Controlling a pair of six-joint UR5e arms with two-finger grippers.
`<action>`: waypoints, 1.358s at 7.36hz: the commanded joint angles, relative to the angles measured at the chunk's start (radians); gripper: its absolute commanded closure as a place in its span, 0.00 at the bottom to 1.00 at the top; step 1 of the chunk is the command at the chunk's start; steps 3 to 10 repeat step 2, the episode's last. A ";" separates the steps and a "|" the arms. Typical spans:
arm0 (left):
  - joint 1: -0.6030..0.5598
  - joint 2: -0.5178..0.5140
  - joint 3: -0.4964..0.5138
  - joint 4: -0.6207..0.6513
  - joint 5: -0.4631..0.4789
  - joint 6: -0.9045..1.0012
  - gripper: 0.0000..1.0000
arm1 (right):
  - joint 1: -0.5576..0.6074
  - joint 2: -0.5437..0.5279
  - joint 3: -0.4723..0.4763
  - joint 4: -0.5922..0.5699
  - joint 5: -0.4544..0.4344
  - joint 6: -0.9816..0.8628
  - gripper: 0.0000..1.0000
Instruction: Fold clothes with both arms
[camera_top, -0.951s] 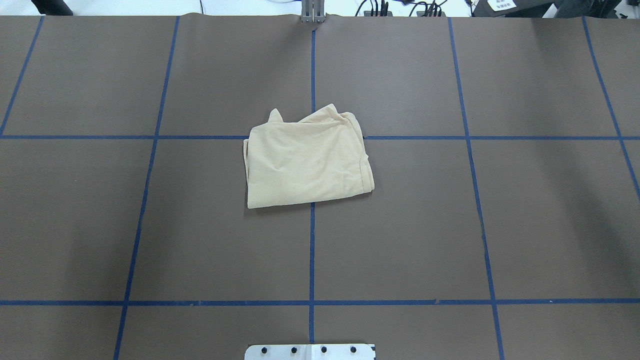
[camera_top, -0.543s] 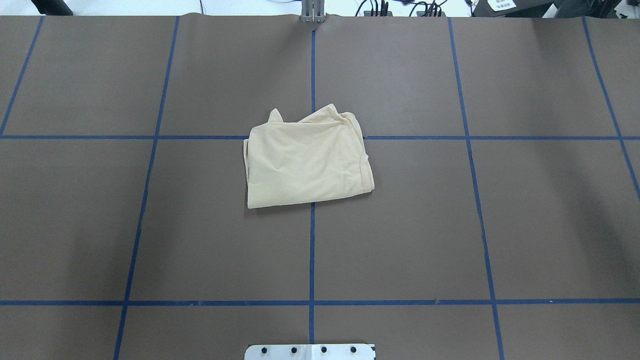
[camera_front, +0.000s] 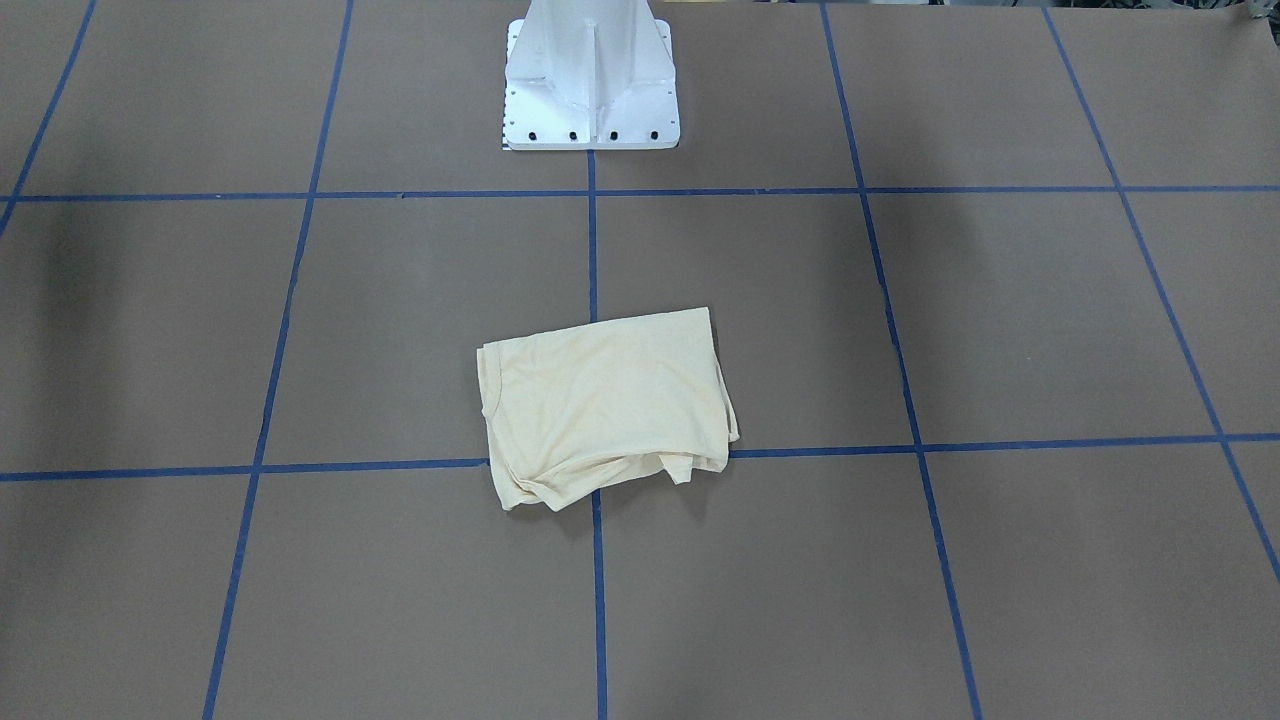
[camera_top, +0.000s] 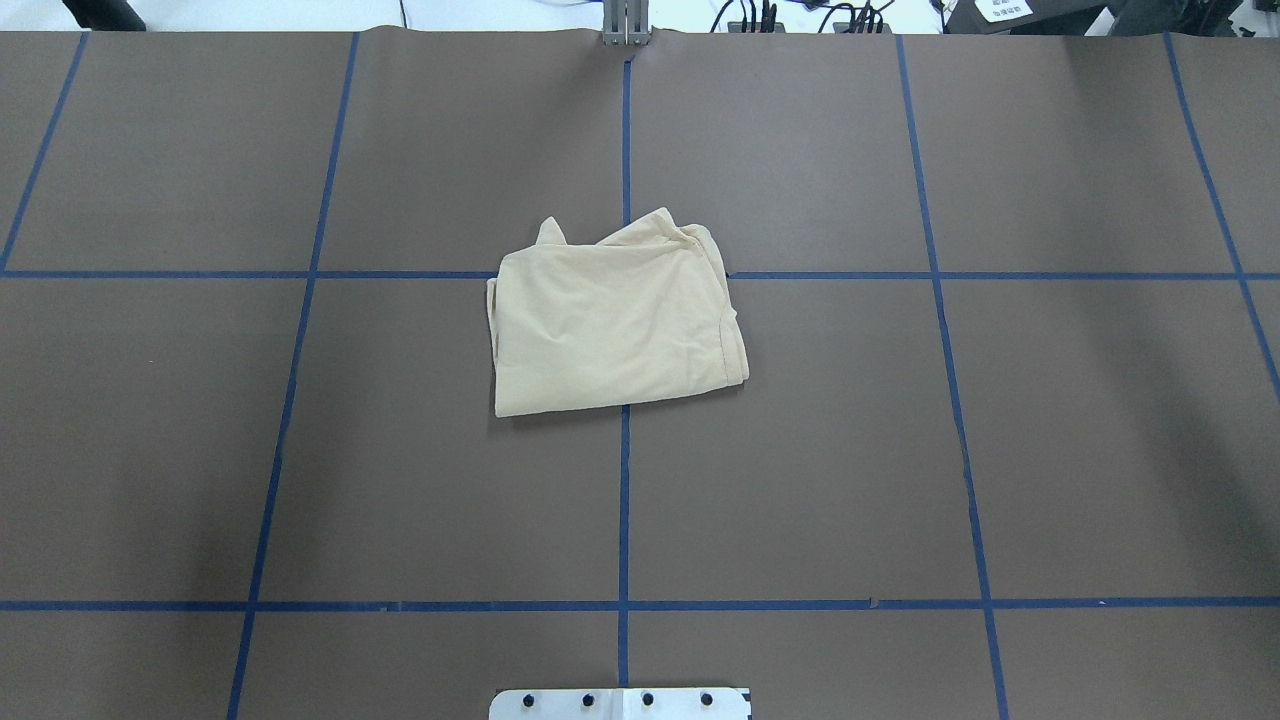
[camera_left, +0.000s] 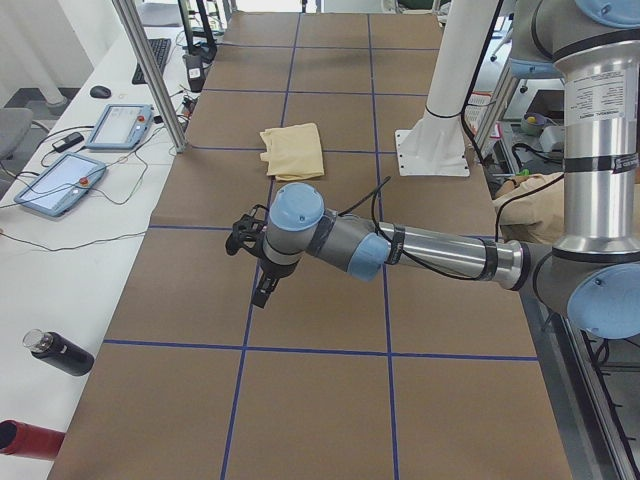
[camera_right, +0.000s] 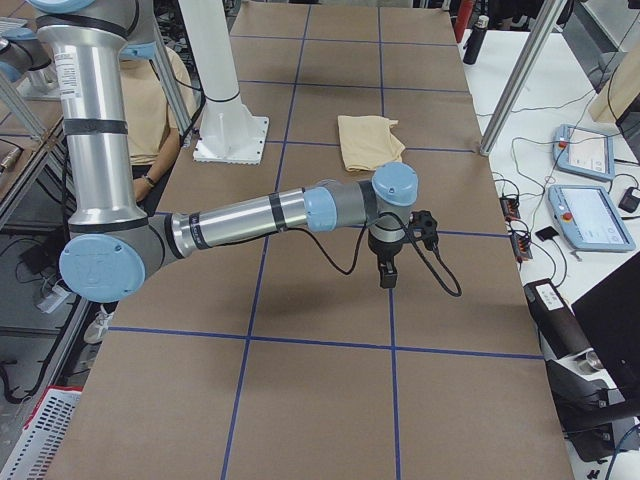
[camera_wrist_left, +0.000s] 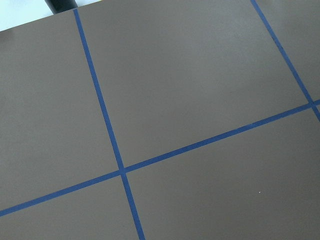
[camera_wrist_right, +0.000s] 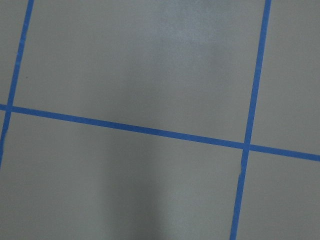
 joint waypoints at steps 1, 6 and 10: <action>0.002 -0.008 0.039 -0.003 0.072 0.001 0.00 | 0.005 -0.039 0.035 0.000 0.021 0.001 0.00; 0.002 -0.008 0.044 -0.003 0.072 0.002 0.00 | 0.005 -0.061 0.035 0.000 0.021 0.000 0.00; 0.002 -0.008 0.044 -0.003 0.072 0.002 0.00 | 0.005 -0.061 0.035 0.000 0.021 0.000 0.00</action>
